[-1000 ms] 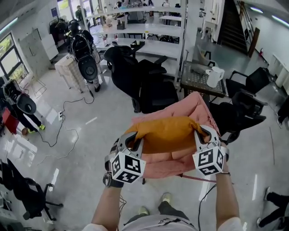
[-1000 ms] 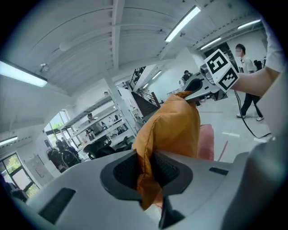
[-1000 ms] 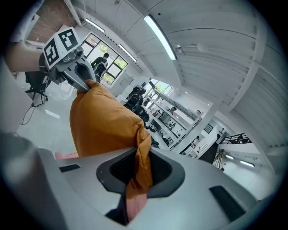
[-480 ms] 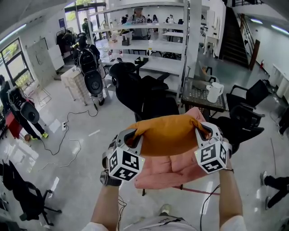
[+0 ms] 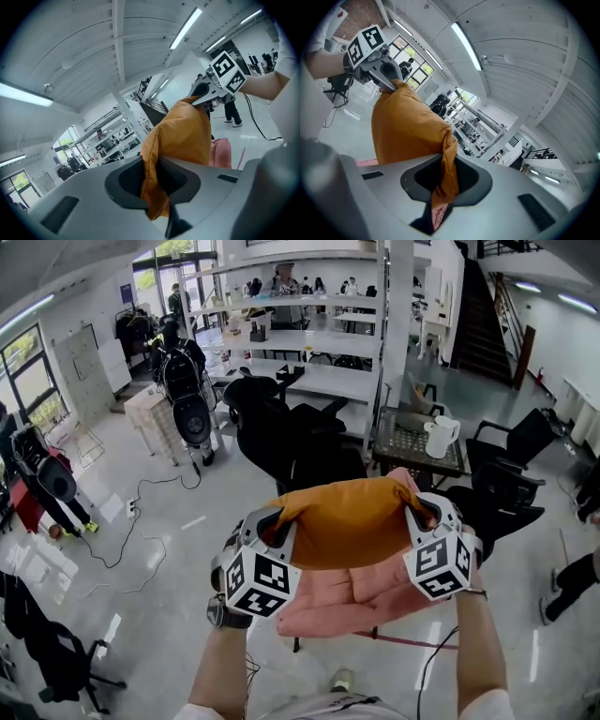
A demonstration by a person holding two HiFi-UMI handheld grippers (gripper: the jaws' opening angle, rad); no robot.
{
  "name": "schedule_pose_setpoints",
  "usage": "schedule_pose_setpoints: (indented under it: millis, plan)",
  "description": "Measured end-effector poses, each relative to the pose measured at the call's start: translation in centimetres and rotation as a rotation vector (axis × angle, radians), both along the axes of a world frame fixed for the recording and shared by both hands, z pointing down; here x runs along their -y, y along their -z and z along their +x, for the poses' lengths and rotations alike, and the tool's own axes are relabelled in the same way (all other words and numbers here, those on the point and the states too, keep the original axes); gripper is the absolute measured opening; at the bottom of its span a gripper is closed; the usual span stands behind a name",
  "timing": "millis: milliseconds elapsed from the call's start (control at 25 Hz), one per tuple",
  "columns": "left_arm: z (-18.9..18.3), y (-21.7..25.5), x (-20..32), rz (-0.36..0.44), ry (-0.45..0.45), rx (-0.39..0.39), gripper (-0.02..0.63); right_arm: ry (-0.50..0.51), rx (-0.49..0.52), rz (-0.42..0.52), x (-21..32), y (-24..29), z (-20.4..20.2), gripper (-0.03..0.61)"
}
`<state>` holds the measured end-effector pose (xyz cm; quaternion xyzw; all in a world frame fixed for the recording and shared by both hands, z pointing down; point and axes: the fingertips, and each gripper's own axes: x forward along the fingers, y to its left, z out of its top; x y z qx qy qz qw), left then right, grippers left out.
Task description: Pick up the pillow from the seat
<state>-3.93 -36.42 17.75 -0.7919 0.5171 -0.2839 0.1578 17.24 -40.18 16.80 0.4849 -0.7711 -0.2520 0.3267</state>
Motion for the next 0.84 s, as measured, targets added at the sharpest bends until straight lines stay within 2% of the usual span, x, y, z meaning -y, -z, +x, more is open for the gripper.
schedule_pose_setpoints:
  millis: [840]
  plan:
    - [0.4,-0.5,-1.3,0.008,0.015,0.006,0.075,-0.001,-0.004,0.01,-1.1,-0.7,0.4,0.055]
